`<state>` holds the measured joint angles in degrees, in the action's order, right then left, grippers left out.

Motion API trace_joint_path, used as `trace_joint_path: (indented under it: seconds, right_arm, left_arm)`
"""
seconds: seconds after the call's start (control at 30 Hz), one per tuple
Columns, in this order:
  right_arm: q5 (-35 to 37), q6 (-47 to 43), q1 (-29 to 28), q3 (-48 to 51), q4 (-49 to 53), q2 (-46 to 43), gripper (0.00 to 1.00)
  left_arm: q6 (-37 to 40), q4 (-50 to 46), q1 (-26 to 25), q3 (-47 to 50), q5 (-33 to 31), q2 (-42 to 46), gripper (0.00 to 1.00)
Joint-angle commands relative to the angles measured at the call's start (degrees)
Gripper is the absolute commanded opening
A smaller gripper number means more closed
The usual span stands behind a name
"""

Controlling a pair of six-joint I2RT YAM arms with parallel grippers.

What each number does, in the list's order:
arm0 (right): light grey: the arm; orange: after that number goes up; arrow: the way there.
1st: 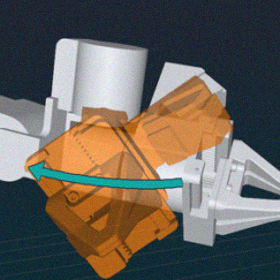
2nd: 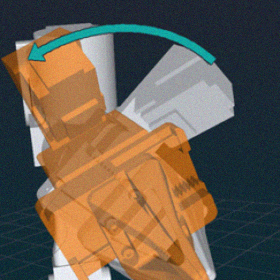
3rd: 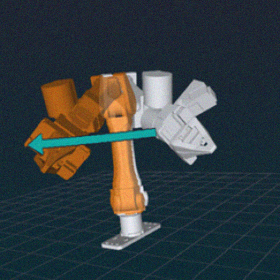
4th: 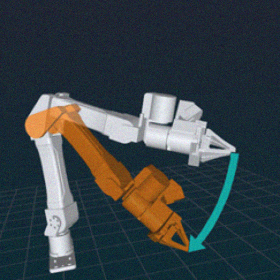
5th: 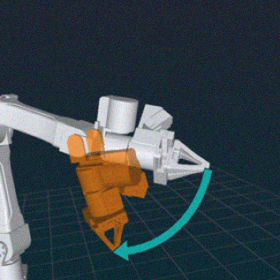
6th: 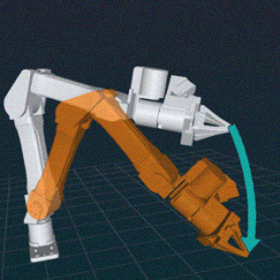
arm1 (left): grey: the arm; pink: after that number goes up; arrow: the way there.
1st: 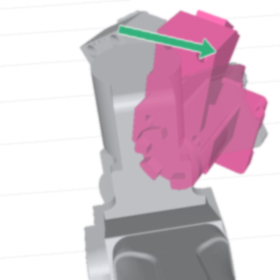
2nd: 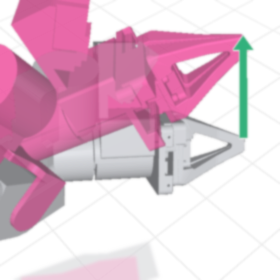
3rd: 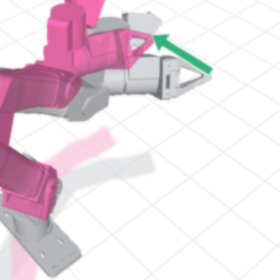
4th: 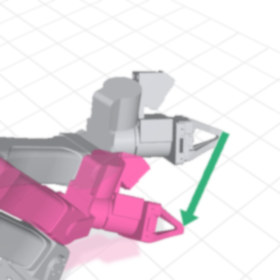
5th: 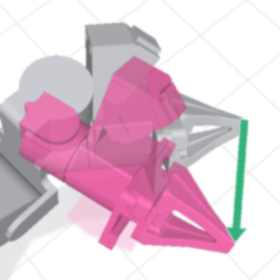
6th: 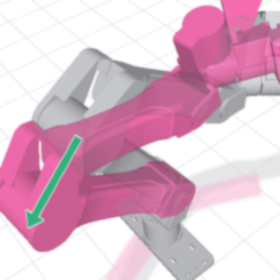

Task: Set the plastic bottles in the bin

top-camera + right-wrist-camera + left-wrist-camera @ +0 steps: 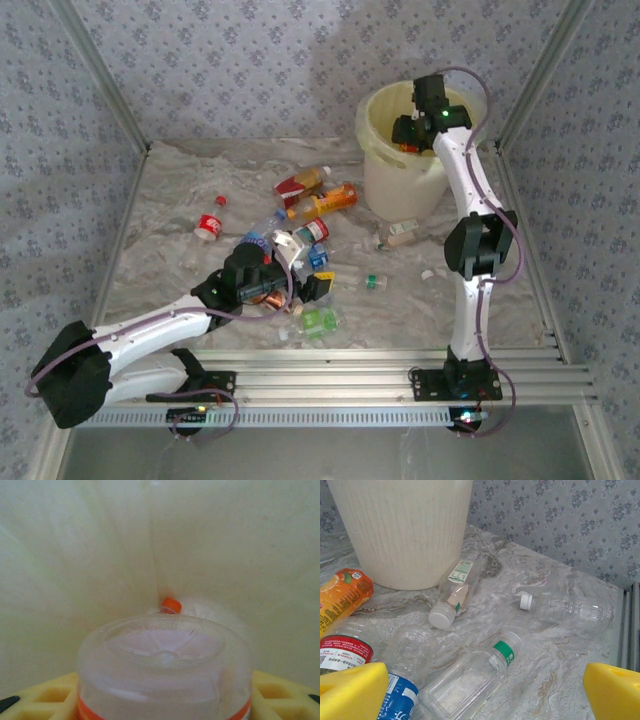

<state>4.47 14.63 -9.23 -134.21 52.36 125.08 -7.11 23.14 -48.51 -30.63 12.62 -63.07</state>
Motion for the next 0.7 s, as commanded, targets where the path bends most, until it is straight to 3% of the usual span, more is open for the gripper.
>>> trace_joint_path:
  seconds: [0.0,0.37,0.67]
  right_arm:
    - [-1.5,1.7,0.54,-2.8,2.72,1.63,0.57]
    - [-2.3,3.49,0.45,-2.4,3.04,3.5,0.61]
    - [-1.94,3.82,0.4,-2.37,2.58,2.46,0.71]
  left_arm:
    - [0.37,0.3,-0.32,-1.36,1.33,0.37,1.0]
    - [0.49,0.18,-0.27,-1.3,1.53,0.85,1.0]
    - [0.51,0.15,-0.32,-1.26,1.62,0.93,0.99]
